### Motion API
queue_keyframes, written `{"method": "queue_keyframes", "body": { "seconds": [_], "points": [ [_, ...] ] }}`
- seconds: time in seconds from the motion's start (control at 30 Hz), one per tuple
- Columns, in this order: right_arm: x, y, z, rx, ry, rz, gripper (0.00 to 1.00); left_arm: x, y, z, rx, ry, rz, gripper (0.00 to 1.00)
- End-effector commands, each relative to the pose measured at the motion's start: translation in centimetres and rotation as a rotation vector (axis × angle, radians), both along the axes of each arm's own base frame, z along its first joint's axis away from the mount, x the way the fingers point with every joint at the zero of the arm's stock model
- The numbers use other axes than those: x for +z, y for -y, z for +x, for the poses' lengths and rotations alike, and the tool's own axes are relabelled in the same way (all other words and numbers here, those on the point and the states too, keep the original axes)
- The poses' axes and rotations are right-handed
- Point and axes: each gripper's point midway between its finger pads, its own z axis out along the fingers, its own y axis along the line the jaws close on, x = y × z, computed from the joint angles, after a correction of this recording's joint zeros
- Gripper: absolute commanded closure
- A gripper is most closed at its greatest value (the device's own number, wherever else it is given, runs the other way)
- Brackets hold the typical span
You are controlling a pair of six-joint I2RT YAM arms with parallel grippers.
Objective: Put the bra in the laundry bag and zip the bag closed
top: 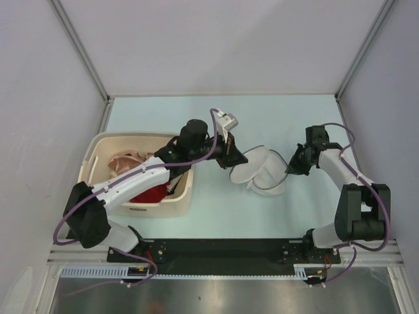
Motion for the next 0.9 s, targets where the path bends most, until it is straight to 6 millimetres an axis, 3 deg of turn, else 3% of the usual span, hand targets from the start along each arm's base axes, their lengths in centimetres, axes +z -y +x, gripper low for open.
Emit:
{"method": "queue_keyframes", "body": {
  "seconds": [0.0, 0.13, 0.17, 0.23, 0.27, 0.47, 0.53, 0.57, 0.63, 0.67, 0.73, 0.8, 0.87],
  "points": [
    [2.7, 1.0, -3.6, -0.111, -0.038, -0.043, 1.00, 3.4, -0.5, 1.2, -0.023, -0.035, -0.135, 1.00],
    [3.5, 2.2, -6.4, -0.240, -0.028, -0.069, 1.00, 3.4, -1.6, 5.2, 0.085, -0.119, -0.168, 0.99],
    [3.3, 2.7, -6.9, -0.272, -0.025, -0.089, 1.00, 4.2, -1.4, 5.9, 0.097, -0.143, -0.200, 0.99],
    [2.6, 2.5, -7.9, -0.311, -0.042, -0.065, 1.00, 3.1, -1.3, 8.2, 0.152, -0.206, -0.190, 0.95],
    [2.4, 2.2, -8.4, -0.313, -0.056, -0.050, 1.00, 3.4, -1.1, 8.8, 0.170, -0.264, -0.201, 0.95],
    [1.3, 1.2, -10.3, -0.329, -0.124, -0.007, 1.00, 0.2, -1.2, 10.5, 0.260, -0.434, -0.147, 0.88],
    [1.0, 1.0, -10.6, -0.320, -0.131, -0.012, 1.00, -0.7, -2.4, 11.7, 0.357, -0.401, -0.059, 0.73],
    [0.9, 0.9, -10.6, -0.316, -0.129, -0.011, 1.00, -2.7, -3.6, 11.2, 0.404, -0.453, 0.049, 0.57],
    [0.8, 0.5, -10.7, -0.298, -0.135, -0.012, 1.00, -3.1, -5.6, 11.5, 0.482, -0.417, 0.176, 0.48],
    [0.7, 0.4, -10.7, -0.289, -0.135, -0.014, 0.98, -2.3, -6.1, 11.5, 0.495, -0.391, 0.192, 0.28],
    [0.6, 0.3, -10.7, -0.275, -0.136, -0.023, 0.89, -0.2, -7.2, 11.7, 0.524, -0.322, 0.207, 0.15],
    [0.7, 0.2, -10.6, -0.253, -0.136, -0.030, 0.82, 3.0, -8.3, 11.2, 0.551, -0.254, 0.184, 0.19],
    [0.9, 0.4, -10.6, -0.241, -0.132, -0.047, 0.72, 5.8, -10.9, 10.4, 0.627, -0.177, 0.195, 0.21]
  ]
}}
